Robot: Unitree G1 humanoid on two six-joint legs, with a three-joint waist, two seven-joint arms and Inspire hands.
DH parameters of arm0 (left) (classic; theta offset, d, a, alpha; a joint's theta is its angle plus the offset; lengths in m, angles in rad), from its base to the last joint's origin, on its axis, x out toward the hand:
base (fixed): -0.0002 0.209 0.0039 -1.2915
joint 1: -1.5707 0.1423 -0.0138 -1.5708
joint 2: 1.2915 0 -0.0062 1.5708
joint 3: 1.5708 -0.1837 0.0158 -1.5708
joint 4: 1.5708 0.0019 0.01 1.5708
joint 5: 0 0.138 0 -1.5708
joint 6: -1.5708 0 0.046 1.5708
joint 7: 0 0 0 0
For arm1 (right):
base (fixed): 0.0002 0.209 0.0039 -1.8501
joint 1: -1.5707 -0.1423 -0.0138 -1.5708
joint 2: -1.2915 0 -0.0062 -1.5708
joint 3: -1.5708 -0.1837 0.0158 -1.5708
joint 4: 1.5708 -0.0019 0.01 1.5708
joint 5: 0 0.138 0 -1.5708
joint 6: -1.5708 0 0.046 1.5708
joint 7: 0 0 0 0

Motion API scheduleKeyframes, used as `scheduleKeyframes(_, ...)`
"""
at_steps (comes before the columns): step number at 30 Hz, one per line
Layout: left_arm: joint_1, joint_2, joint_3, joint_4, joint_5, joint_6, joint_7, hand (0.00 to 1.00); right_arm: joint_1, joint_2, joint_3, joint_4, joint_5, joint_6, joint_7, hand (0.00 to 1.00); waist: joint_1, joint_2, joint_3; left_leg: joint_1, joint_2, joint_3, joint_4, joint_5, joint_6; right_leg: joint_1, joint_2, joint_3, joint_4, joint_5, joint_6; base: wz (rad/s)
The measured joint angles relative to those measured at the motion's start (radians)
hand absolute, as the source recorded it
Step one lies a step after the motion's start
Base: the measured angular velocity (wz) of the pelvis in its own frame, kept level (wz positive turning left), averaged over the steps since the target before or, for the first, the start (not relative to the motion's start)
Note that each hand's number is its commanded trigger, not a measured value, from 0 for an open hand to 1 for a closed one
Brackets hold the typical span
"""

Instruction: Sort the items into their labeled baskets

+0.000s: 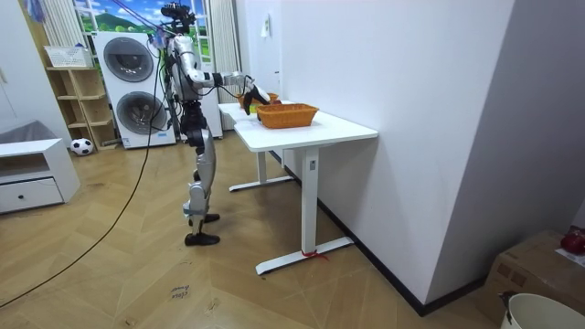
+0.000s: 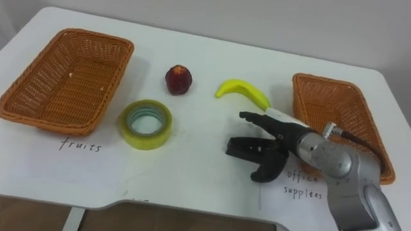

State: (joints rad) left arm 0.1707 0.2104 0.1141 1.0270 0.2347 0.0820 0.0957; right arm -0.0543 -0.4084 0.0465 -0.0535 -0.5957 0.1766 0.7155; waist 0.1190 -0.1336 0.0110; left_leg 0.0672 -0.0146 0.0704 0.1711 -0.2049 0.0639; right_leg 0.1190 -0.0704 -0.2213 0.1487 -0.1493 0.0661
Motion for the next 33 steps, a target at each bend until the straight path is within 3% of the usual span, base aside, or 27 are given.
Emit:
scheduleKeyframes(11, -0.003, -0.001, 0.000, -0.009, -0.010, 0.000, 0.001, 0.00, 0.000, 0.005, 0.000, -0.007, -0.006, 0.012, -0.013, 0.00, -0.005, -0.004, -0.0034, 0.005, 0.001, 0.010, -0.004, 0.000, -0.001, -0.001, 0.001, 0.004, 0.001, 0.000, 0.000, -0.01)
scheduleKeyframes(18, -0.004, -0.008, -0.001, -0.009, -0.047, -0.007, 0.012, 0.00, 0.000, 0.035, 0.000, -0.007, -0.006, 0.012, -0.107, 0.00, -0.008, -0.002, -0.0026, 0.013, 0.000, 0.013, -0.007, 0.000, -0.001, 0.003, 0.001, 0.020, 0.001, 0.000, 0.000, -0.01)
scheduleKeyframes(23, 0.006, -0.020, -0.011, -0.006, -0.048, -0.017, 0.033, 0.00, 0.003, 0.069, 0.000, -0.007, -0.030, 0.012, -0.155, 0.00, -0.007, 0.008, 0.0001, 0.016, 0.000, 0.014, -0.007, 0.000, -0.001, 0.007, 0.001, 0.027, 0.001, 0.000, 0.000, 0.00)
scheduleKeyframes(28, 0.022, -0.029, -0.018, -0.006, -0.047, -0.019, 0.046, 0.00, 0.010, 0.084, 0.000, -0.007, -0.034, -0.002, -0.192, 0.00, -0.008, 0.020, -0.0052, 0.017, 0.000, 0.013, -0.005, 0.000, -0.001, 0.010, 0.001, 0.026, 0.000, 0.000, 0.000, 0.00)
scheduleKeyframes(33, 0.022, -0.028, -0.018, -0.006, -0.047, -0.022, 0.046, 0.00, 0.028, 0.091, 0.010, -0.006, -0.040, -0.006, -0.196, 0.00, -0.006, 0.021, -0.0054, 0.014, 0.000, 0.010, -0.004, 0.000, -0.001, 0.012, 0.001, 0.022, 0.001, 0.000, 0.000, 0.01)
